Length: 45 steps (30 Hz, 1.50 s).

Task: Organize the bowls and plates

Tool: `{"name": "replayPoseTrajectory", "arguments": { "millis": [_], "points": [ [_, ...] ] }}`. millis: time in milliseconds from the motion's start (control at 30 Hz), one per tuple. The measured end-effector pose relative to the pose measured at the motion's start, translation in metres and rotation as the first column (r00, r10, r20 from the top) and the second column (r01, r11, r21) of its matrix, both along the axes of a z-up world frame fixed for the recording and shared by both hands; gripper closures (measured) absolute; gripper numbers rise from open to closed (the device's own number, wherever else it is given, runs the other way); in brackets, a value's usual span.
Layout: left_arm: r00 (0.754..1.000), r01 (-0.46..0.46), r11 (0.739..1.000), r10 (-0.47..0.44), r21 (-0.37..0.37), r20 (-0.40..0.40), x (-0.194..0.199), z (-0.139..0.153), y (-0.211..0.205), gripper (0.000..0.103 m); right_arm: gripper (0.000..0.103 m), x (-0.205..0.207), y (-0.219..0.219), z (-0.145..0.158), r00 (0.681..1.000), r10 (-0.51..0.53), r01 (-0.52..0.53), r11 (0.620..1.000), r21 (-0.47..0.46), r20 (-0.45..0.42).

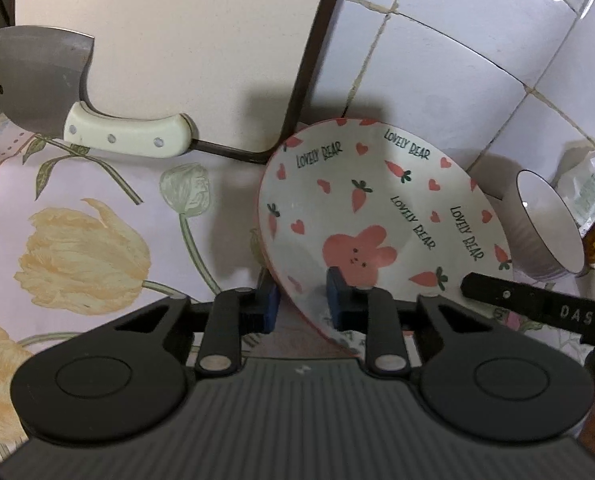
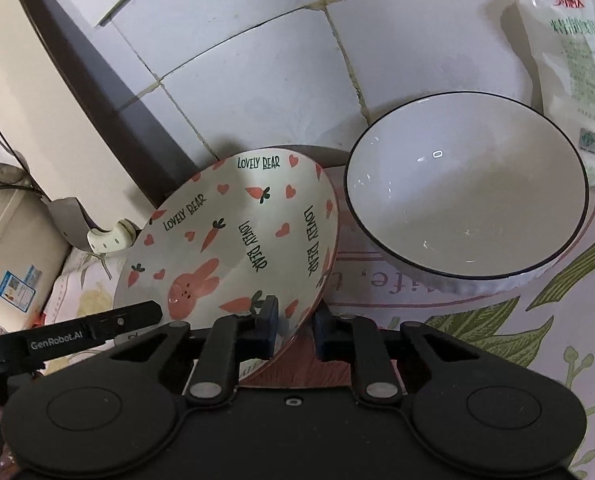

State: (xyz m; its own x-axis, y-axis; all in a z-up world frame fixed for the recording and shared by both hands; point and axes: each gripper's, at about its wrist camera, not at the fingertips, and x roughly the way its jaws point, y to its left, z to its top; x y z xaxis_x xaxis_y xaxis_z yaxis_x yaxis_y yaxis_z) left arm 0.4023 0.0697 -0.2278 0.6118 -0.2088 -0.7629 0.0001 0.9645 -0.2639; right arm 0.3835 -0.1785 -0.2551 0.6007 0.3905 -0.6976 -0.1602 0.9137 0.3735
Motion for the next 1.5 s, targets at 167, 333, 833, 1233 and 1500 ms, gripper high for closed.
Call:
{"name": "replayPoseTrajectory", "arguments": {
  "millis": [167, 333, 833, 1233, 1500],
  "points": [
    [1.0, 0.015, 1.0, -0.015, -0.004, 0.009, -0.011, 0.008, 0.0, 0.08, 0.081, -0.014, 0.004, 0.012, 0.999, 0.02, -0.018, 0.999, -0.038, 0.047],
    [1.0, 0.029, 1.0, -0.029, -0.004, 0.0, -0.035, 0.023, -0.003, 0.08, 0.081, -0.033, 0.001, 0.027, 0.999, 0.02, -0.018, 0.999, -0.035, 0.049],
    [0.997, 0.059, 0.998, -0.058, -0.005, 0.041, -0.144, 0.121, -0.017, 0.08, 0.081, -0.142, -0.015, 0.11, 0.991, 0.041, -0.041, 0.999, -0.007, 0.127],
    [0.998, 0.067, 0.998, -0.066, -0.019, 0.016, -0.218, 0.141, -0.026, 0.08, 0.08, -0.219, -0.027, 0.127, 0.99, 0.055, -0.053, 0.998, -0.014, 0.127],
    [0.996, 0.079, 0.997, -0.078, 0.002, -0.039, -0.239, 0.118, -0.032, 0.08, 0.08, -0.249, -0.031, 0.103, 0.997, 0.018, -0.018, 1.0, -0.007, 0.071]
  ]
}}
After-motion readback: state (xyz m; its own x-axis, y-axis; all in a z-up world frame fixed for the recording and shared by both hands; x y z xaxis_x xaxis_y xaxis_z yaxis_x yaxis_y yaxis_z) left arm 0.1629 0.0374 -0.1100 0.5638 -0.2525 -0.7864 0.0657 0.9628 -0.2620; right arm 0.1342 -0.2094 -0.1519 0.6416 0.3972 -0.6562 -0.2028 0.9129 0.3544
